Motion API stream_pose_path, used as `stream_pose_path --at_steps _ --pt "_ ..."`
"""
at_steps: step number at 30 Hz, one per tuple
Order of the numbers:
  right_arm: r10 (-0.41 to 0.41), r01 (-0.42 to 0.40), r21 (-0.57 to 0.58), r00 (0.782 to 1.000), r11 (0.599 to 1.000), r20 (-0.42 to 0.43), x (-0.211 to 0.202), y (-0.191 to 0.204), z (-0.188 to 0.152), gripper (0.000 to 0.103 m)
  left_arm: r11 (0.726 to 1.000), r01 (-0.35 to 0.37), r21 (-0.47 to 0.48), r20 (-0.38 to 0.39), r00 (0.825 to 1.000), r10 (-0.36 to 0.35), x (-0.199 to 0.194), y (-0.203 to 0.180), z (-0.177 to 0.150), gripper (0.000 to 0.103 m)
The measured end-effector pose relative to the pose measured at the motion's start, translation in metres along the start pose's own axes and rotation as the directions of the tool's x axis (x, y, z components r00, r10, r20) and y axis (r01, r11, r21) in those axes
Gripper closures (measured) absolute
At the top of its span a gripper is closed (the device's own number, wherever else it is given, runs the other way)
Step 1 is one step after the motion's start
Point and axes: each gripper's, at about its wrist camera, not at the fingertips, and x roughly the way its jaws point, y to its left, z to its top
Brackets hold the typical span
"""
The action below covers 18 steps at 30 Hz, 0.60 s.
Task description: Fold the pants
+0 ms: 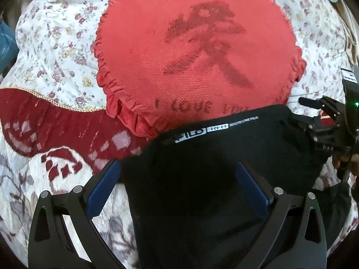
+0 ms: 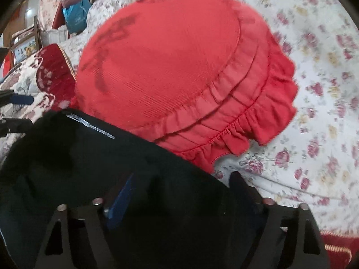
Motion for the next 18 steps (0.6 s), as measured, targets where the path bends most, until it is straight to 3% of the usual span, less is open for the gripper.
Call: stream_pose_path --at_steps 3,5,7,11,14,17,18 --pt "0.097 -0.096 0.022 0.993 0.995 -0.061 0.022 -0.008 0.0 0.074 0.999 0.018 -0.031 -0.011 1.0 -0.019 0.005 0.004 0.0 0.001" --pt "0.133 -0.131 0.028 0.987 0.991 -0.088 0.029 -0.007 -0.003 0.089 0.999 0.024 -0.043 -0.013 1.0 -0.024 0.005 0.006 -0.003 0.001" --pt "0.098 -0.098 -0.002 0.994 0.995 -0.055 0.023 -0.001 -0.007 0.101 0.998 0.017 -0.055 -0.015 1.0 -0.018 0.002 0.009 -0.007 0.001" --pt "0.063 -0.064 0.024 0.997 0.998 0.055 -0.015 -0.003 -0.012 0.103 0.994 0.04 -0.105 -0.006 0.999 -0.041 -0.009 0.015 -0.012 0.001" --pt "0.006 -0.005 -0.013 0.999 1.0 0.05 -0.022 -0.006 -0.011 0.102 0.985 0.071 -0.155 -0.011 0.997 -0.073 -0.019 0.017 -0.013 0.001" --pt "0.016 -0.016 0.005 1.0 1.0 -0.004 -0.011 -0.017 -0.014 0.088 0.985 0.08 -0.152 0.004 0.997 -0.081 -0.029 0.015 -0.014 0.001" --pt "0.025 -0.025 0.017 1.0 1.0 -0.016 -0.005 -0.021 -0.015 0.08 0.987 0.076 -0.142 0.001 0.997 -0.076 -0.03 0.014 -0.014 0.001"
